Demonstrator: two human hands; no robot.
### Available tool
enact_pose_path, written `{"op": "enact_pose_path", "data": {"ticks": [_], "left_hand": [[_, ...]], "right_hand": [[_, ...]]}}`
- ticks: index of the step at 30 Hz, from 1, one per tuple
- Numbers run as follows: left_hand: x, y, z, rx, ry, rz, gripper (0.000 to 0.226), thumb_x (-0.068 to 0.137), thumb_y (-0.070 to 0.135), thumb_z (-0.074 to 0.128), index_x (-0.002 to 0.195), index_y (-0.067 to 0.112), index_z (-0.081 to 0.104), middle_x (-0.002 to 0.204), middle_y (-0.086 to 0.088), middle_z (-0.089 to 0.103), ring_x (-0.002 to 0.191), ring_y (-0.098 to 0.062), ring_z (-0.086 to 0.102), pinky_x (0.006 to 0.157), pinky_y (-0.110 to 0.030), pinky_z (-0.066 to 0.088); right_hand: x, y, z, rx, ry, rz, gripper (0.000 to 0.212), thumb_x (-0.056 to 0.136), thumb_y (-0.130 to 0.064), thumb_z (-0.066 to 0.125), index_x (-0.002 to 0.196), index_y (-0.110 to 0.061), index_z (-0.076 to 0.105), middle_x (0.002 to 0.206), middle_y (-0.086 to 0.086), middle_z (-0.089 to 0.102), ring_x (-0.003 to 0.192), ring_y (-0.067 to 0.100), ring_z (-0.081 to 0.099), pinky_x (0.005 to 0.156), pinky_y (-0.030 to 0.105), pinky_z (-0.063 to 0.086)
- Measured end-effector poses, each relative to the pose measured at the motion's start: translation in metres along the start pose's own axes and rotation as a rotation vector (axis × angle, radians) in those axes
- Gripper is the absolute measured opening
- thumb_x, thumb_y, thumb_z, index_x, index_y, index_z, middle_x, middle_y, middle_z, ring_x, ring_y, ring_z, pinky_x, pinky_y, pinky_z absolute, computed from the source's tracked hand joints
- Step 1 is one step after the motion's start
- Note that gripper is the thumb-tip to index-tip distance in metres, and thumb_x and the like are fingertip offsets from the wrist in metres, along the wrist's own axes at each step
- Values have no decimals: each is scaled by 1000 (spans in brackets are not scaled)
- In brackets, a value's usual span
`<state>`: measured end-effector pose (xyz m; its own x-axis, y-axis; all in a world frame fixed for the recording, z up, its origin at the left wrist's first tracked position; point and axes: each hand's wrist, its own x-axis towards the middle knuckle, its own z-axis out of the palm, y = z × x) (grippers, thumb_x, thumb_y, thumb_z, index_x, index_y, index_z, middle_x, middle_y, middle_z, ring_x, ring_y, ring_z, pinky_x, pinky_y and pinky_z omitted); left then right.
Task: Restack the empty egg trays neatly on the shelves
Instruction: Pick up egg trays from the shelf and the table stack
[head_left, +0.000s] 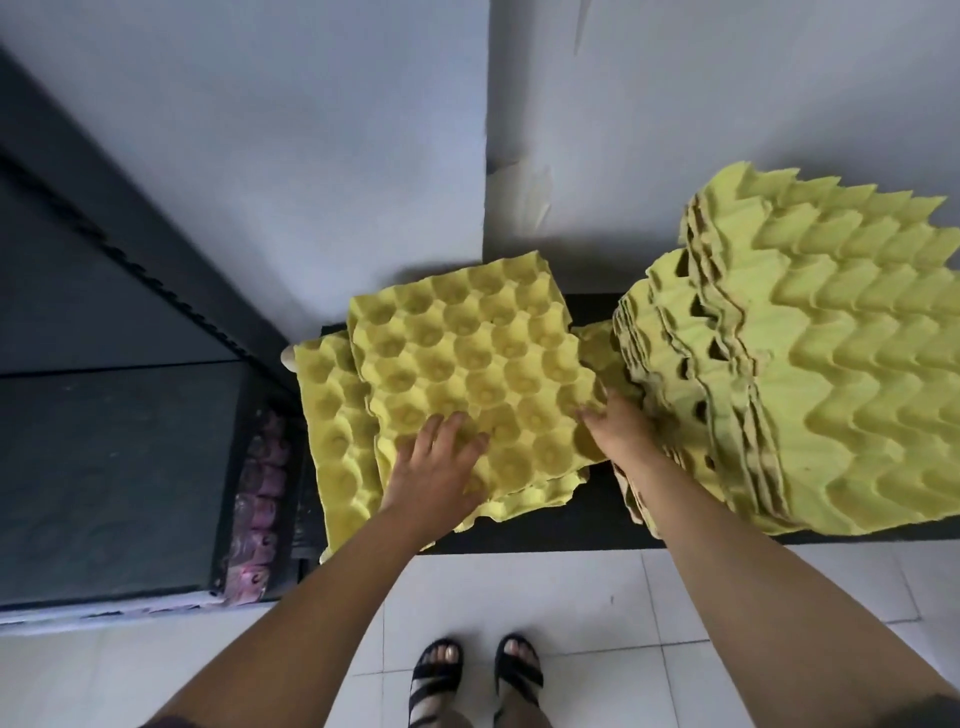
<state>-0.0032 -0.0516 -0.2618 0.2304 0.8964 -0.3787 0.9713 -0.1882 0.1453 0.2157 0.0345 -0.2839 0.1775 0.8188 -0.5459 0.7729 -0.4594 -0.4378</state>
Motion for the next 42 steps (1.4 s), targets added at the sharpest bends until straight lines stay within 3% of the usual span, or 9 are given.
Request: {"op": "enact_pose_path", "data": {"ticks": [6, 9, 14, 21, 28, 31, 35, 40, 42], "left_hand": [[-4, 6, -6, 52, -18, -41, 88, 80, 63, 54, 146, 37, 3, 153, -7, -9, 142, -31, -4, 110, -50, 19], [-10, 9, -18, 41, 40, -39, 86, 79, 51, 62, 146, 36, 10, 154, -8, -2, 141, -34, 7, 105, -54, 30], [-33, 6, -61, -11, 82, 38, 67, 91, 22, 48, 148, 29, 13, 155, -6, 4, 140, -30, 13, 107, -46, 30], [-83, -6, -136, 71, 134, 116, 70, 92, 21, 49, 149, 29, 9, 154, 0, 15, 140, -22, 22, 111, -41, 25], [-144, -20, -189, 185, 286, 173, 75, 88, 16, 53, 149, 30, 12, 154, -1, 19, 138, -24, 25, 109, -45, 25], [-174, -21, -199, 196, 375, 198, 73, 90, 17, 54, 148, 31, 13, 153, -1, 20, 138, -24, 26, 108, -45, 25], [-224, -12, -210, 181, 515, 212, 68, 90, 17, 53, 147, 32, 19, 149, -4, 28, 133, -25, 34, 106, -45, 29], [-311, -3, -211, 130, 667, 227, 71, 69, 12, 76, 133, 22, 47, 121, -12, 57, 101, -31, 61, 83, -48, 50], [-348, -6, -207, 113, 738, 231, 76, 63, 16, 82, 129, 19, 45, 110, -10, 63, 90, -29, 66, 75, -45, 54]], "right_hand": [[-20, -17, -13, -6, 207, -115, 35, 99, -23, 49, 127, -2, 52, 110, 13, 63, 98, 28, 63, 79, 32, 48], [-34, -28, -23, 15, 212, -124, 41, 99, -25, 47, 135, -4, 48, 108, 13, 63, 94, 27, 64, 82, 35, 52], [-71, -38, -45, 103, 228, -120, 45, 99, -27, 48, 138, -6, 44, 110, 17, 64, 82, 22, 60, 80, 37, 54], [-150, -71, -83, 269, 311, -129, 47, 96, -30, 52, 136, -6, 45, 98, 13, 64, 70, 20, 59, 69, 35, 55], [-235, -98, -118, 476, 245, -178, 43, 92, -20, 59, 133, -9, 51, 102, 2, 62, 76, 6, 56, 67, 18, 44], [-269, -101, -125, 539, 244, -236, 49, 91, -18, 59, 138, -11, 45, 118, -2, 57, 92, 8, 53, 89, 24, 42], [-317, -97, -129, 579, 303, -319, 56, 90, -19, 60, 142, -11, 40, 136, 3, 50, 119, 18, 49, 100, 31, 37], [-389, -88, -120, 615, 370, -433, 52, 88, -19, 61, 138, -12, 47, 122, -2, 56, 98, 8, 50, 90, 28, 41], [-419, -87, -112, 623, 371, -465, 46, 88, -17, 62, 132, -12, 52, 113, -8, 57, 90, 6, 52, 83, 25, 43]]}}
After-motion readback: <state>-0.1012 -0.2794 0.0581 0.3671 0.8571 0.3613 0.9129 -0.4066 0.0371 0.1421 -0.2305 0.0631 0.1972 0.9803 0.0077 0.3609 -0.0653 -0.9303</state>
